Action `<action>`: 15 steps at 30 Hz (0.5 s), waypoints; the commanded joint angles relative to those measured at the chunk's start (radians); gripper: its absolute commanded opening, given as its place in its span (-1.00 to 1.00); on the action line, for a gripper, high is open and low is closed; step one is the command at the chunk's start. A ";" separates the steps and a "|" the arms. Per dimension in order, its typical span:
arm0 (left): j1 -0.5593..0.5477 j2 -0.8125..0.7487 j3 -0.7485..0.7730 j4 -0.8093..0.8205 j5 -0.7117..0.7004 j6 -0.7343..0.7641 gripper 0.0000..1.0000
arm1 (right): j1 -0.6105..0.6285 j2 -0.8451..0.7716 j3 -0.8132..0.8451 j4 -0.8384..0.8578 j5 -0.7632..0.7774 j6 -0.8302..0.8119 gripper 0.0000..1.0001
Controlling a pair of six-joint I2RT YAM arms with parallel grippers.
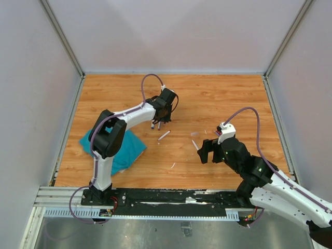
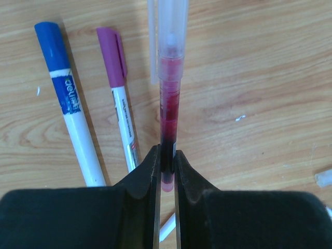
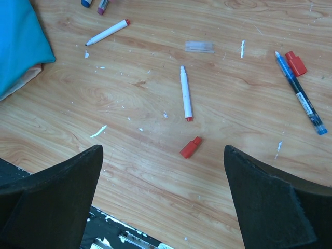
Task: Insert the pens into the pen caps
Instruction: Place the pen at the center of the board.
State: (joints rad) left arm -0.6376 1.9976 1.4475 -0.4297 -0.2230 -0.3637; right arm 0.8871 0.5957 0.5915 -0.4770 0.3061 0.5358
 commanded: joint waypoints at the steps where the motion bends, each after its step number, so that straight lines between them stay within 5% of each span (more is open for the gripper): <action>1: 0.001 0.041 0.058 -0.026 0.019 -0.001 -0.89 | -0.008 0.006 0.006 -0.013 -0.013 -0.001 0.97; 15: 0.001 0.098 0.076 -0.058 0.011 -0.043 -0.84 | -0.008 -0.025 -0.010 -0.017 -0.023 0.016 0.97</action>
State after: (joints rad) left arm -0.6373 2.0880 1.5169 -0.4702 -0.2176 -0.3866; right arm 0.8871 0.5873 0.5915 -0.4850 0.2882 0.5392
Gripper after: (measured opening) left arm 0.141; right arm 0.986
